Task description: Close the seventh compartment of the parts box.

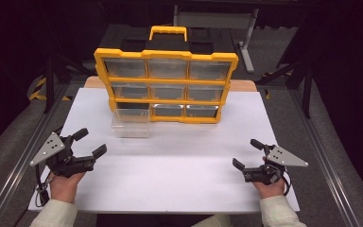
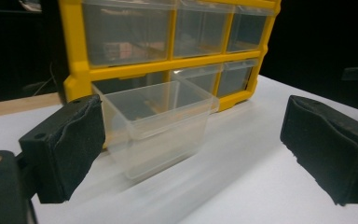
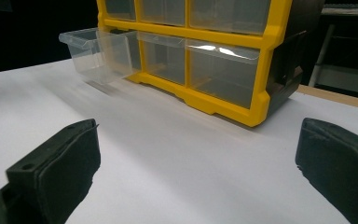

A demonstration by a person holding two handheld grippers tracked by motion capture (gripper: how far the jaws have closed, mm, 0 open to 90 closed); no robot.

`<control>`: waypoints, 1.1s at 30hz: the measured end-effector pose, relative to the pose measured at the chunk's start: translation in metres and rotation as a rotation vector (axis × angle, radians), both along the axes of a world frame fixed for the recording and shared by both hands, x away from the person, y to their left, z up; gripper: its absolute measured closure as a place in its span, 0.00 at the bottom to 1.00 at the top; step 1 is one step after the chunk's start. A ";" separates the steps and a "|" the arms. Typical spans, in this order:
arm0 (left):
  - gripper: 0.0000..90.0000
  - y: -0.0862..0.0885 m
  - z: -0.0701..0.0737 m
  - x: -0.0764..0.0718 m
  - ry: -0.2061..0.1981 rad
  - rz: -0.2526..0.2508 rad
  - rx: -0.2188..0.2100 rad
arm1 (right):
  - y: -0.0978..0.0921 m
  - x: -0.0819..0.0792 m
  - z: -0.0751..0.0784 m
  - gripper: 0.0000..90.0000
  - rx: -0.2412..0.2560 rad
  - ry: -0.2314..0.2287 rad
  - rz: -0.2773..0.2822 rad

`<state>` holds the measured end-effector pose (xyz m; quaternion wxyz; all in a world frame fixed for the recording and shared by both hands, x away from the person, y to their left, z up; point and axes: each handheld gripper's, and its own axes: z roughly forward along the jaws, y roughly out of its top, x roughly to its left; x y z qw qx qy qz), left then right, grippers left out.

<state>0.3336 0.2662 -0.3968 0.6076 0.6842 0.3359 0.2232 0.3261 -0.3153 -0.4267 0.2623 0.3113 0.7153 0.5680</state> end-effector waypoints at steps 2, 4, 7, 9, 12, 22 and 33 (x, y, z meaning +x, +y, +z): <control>0.08 -0.007 0.003 0.004 -0.005 -0.012 -0.007 | 0.000 0.000 0.000 0.00 0.001 0.000 0.000; 0.08 -0.013 0.006 0.007 -0.002 -0.031 -0.003 | 0.000 0.001 0.000 0.00 0.004 0.003 -0.001; 0.08 -0.021 0.010 0.013 -0.010 -0.052 0.001 | 0.000 0.001 -0.001 0.00 0.005 0.005 0.001; 0.08 -0.027 0.013 0.017 -0.014 -0.064 0.005 | 0.000 0.001 -0.001 0.00 0.003 0.008 -0.001; 0.08 -0.035 0.014 0.021 -0.003 -0.081 0.004 | 0.000 0.001 -0.001 0.00 0.003 0.008 0.000; 0.11 -0.051 0.020 0.030 0.004 -0.095 0.031 | 0.000 0.001 -0.001 0.01 -0.003 0.007 0.003; 0.99 -0.052 0.022 0.033 0.005 -0.166 0.026 | 0.001 0.002 -0.002 0.01 -0.012 0.008 0.008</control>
